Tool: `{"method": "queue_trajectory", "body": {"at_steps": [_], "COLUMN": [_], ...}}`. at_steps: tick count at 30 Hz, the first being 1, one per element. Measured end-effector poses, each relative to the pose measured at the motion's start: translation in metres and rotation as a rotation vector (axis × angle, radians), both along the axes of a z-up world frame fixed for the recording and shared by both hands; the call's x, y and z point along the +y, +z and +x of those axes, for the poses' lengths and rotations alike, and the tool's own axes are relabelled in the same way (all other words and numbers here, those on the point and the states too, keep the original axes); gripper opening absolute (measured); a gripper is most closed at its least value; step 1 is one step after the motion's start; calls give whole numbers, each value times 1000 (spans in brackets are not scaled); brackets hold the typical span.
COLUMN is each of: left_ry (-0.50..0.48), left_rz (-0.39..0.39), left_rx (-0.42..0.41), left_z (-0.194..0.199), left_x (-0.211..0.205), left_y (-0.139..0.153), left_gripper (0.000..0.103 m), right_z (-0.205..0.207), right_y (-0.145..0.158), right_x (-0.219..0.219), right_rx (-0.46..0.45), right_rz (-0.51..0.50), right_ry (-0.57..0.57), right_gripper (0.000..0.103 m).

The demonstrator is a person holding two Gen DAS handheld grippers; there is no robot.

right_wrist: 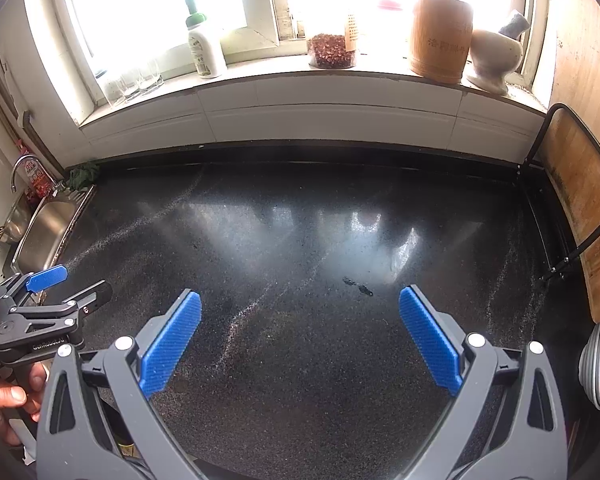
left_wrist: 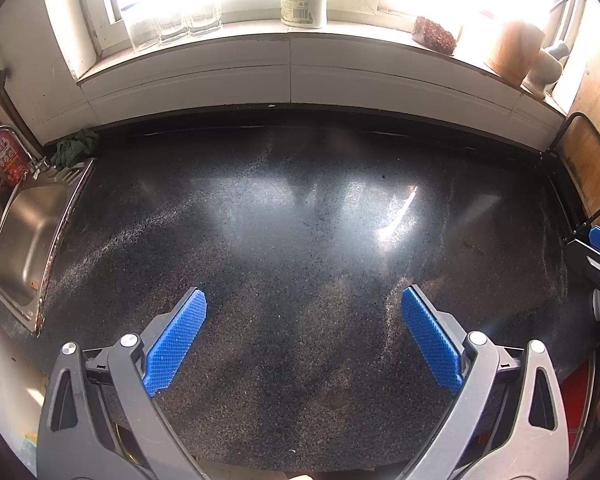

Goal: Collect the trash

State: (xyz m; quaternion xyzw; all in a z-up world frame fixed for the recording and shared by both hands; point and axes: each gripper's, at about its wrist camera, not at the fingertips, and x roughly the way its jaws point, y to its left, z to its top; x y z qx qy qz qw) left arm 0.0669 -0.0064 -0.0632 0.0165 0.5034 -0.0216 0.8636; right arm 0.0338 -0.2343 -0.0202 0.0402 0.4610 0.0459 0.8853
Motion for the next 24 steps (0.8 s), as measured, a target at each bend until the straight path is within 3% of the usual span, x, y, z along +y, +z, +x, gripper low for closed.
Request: {"method": "queue_trajectory", "body": {"at_steps": [24], "left_ry": [-1], "left_rz": [-27], "left_rx": [18], "left_z": [-2], "left_x": [-1], "left_y": [2], "left_gripper": [95], "right_z": [-3], "right_y": [0], "right_x": [-4], "right_rx": [1], "right_rz": [1], "right_ry": [-2], "right_gripper": [96]}}
